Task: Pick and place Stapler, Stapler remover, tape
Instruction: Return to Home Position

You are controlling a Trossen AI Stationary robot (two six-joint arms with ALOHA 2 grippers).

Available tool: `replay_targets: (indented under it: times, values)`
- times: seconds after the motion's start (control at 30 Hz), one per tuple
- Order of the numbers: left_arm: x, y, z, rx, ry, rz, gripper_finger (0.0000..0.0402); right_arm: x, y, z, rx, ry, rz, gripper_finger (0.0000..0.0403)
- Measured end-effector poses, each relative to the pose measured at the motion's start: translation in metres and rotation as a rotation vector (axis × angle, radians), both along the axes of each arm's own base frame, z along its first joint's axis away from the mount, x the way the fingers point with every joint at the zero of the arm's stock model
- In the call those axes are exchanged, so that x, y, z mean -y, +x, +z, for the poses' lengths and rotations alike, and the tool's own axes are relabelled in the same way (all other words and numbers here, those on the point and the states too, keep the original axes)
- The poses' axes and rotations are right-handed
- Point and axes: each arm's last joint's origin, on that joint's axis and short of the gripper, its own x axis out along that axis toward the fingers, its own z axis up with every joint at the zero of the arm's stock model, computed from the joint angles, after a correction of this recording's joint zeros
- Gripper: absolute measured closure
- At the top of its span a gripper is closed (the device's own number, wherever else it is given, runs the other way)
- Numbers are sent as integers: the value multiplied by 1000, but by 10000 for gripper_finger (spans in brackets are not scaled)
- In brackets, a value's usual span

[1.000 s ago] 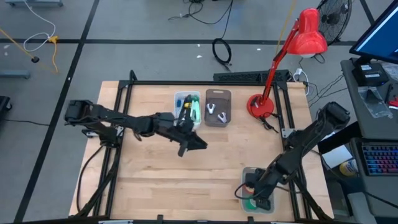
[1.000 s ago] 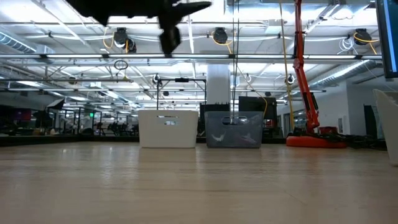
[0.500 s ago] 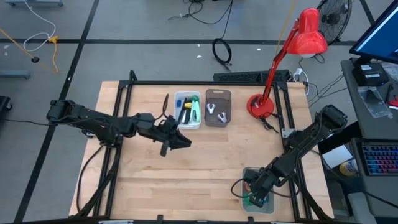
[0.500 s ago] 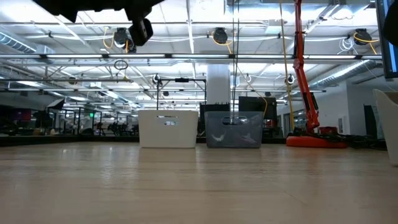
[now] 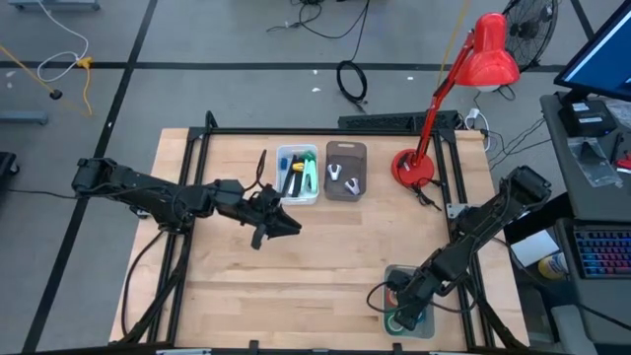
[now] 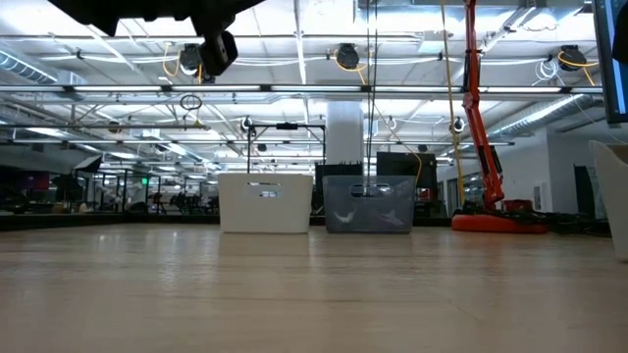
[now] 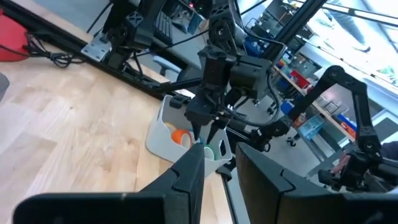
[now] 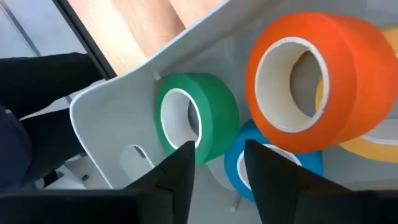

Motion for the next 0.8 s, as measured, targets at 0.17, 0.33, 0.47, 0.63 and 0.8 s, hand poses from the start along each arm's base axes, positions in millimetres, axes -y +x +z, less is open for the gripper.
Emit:
replay_targets:
  times: [0.17, 0.33, 0.47, 0.63, 0.8]
  values:
    - [2, 0, 0, 7, 17, -8, 307, 4, -3, 13, 35, 20, -34, 273]
    - [2, -2, 3, 23, 41, -15, 307, 12, -10, 43, 241, 14, -95, 299]
    - [2, -12, 15, 80, 67, -46, 307, 21, -20, 72, 507, -46, -49, 328]
    - [0, -23, 25, 103, 59, -40, 307, 42, -33, 100, 761, -171, 127, 360]
    - [1, -28, 31, 106, -21, -65, 307, 70, -42, 130, 994, -229, 192, 380]
